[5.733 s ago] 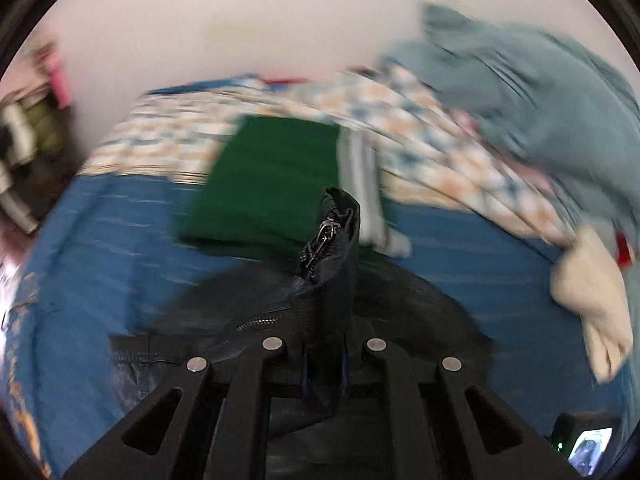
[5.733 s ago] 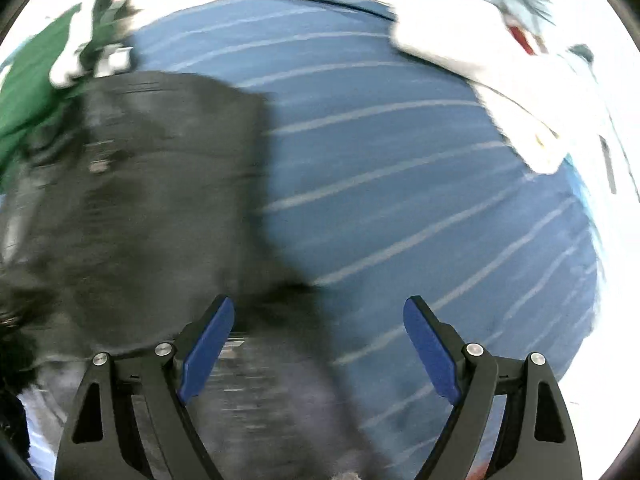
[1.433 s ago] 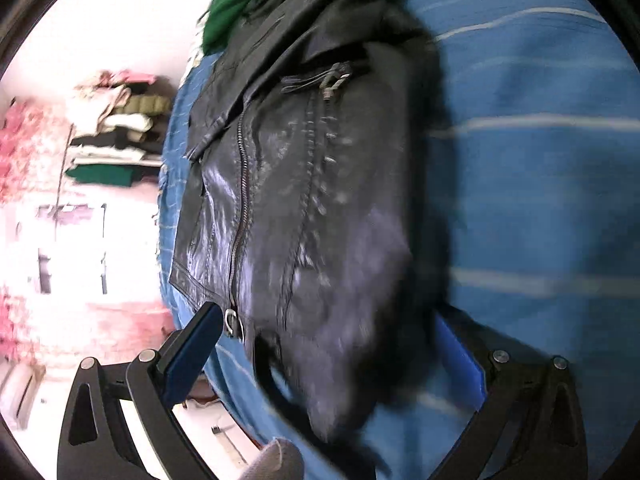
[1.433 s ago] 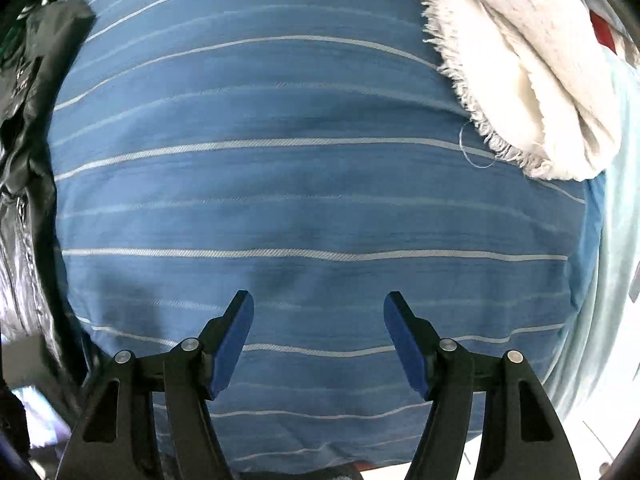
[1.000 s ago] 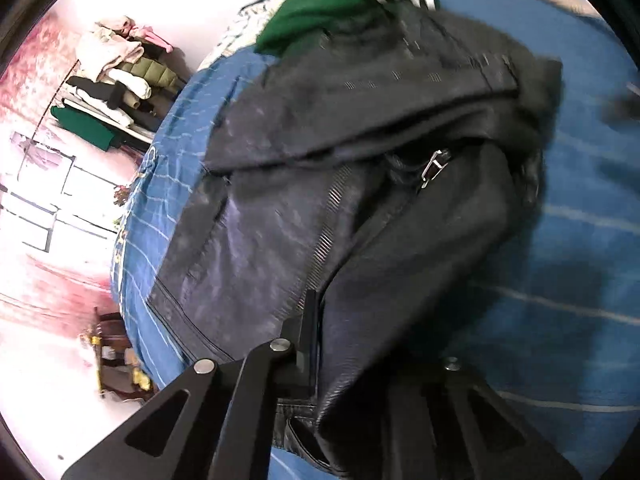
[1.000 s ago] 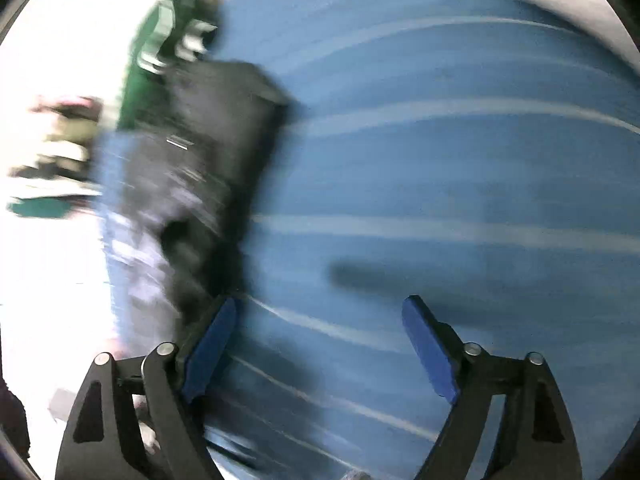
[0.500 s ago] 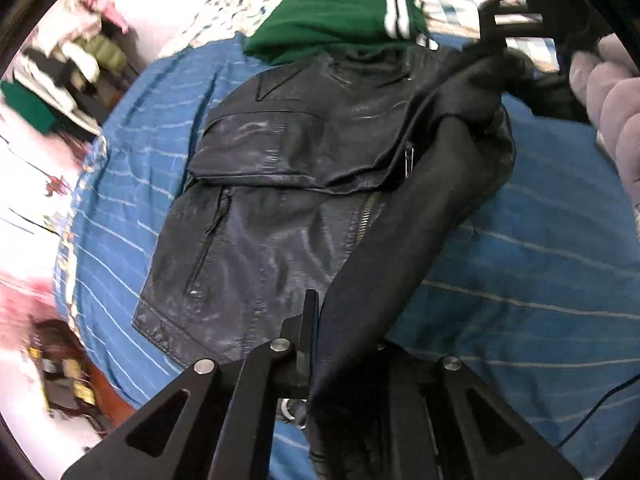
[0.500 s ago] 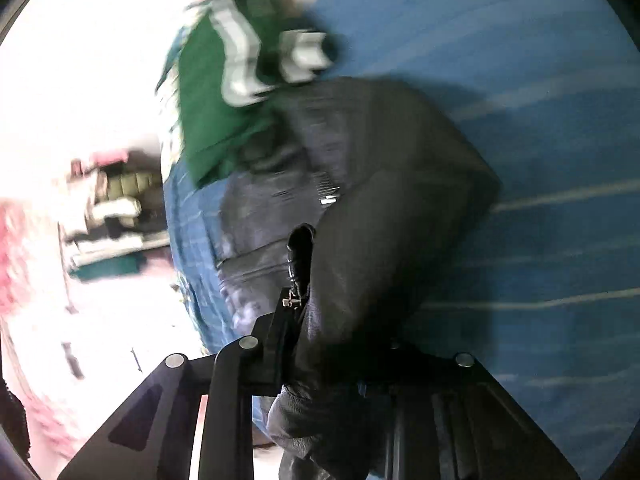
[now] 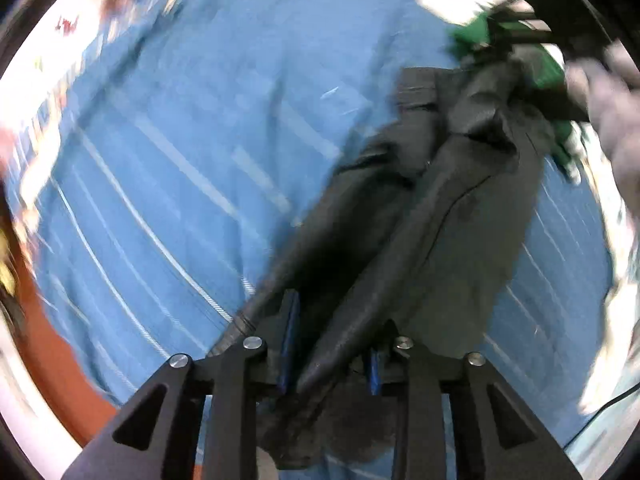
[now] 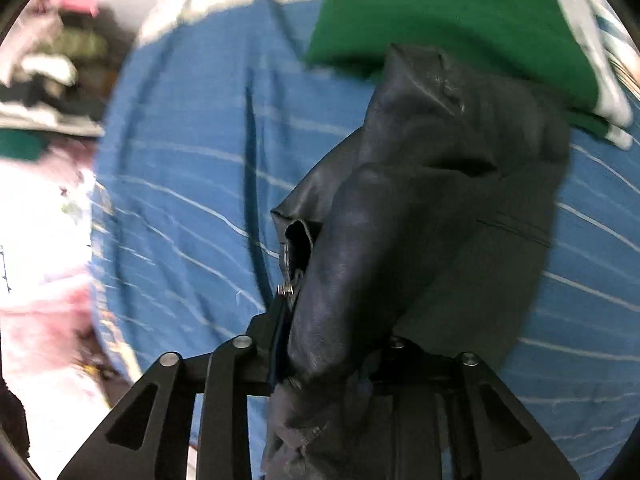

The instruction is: Fold large clothes

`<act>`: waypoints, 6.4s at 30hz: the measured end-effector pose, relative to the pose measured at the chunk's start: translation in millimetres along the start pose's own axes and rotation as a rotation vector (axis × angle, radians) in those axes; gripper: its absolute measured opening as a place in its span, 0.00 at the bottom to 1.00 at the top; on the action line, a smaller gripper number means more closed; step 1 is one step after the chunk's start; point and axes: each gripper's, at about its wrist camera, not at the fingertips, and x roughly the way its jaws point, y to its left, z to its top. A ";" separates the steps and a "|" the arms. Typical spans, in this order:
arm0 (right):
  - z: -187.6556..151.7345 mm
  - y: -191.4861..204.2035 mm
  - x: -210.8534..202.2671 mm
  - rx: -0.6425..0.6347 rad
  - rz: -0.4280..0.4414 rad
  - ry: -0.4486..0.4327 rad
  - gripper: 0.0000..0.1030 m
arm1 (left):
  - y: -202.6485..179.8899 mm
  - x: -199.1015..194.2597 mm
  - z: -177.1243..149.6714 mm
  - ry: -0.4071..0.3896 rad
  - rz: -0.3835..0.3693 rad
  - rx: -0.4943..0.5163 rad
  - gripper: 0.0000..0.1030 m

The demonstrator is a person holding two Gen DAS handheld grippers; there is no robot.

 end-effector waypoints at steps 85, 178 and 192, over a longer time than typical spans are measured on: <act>-165.7 -258.2 12.8 0.118 0.019 0.001 0.26 | 5.3 -6.5 -56.4 -0.065 0.361 0.043 0.95; -285.5 -152.1 -43.0 -0.321 0.378 0.114 0.84 | 22.3 -111.3 -51.9 -0.324 0.036 -0.152 1.00; -153.9 -161.7 103.4 -0.221 0.161 0.218 0.28 | -20.0 -31.8 -52.9 -0.219 0.127 -0.037 1.00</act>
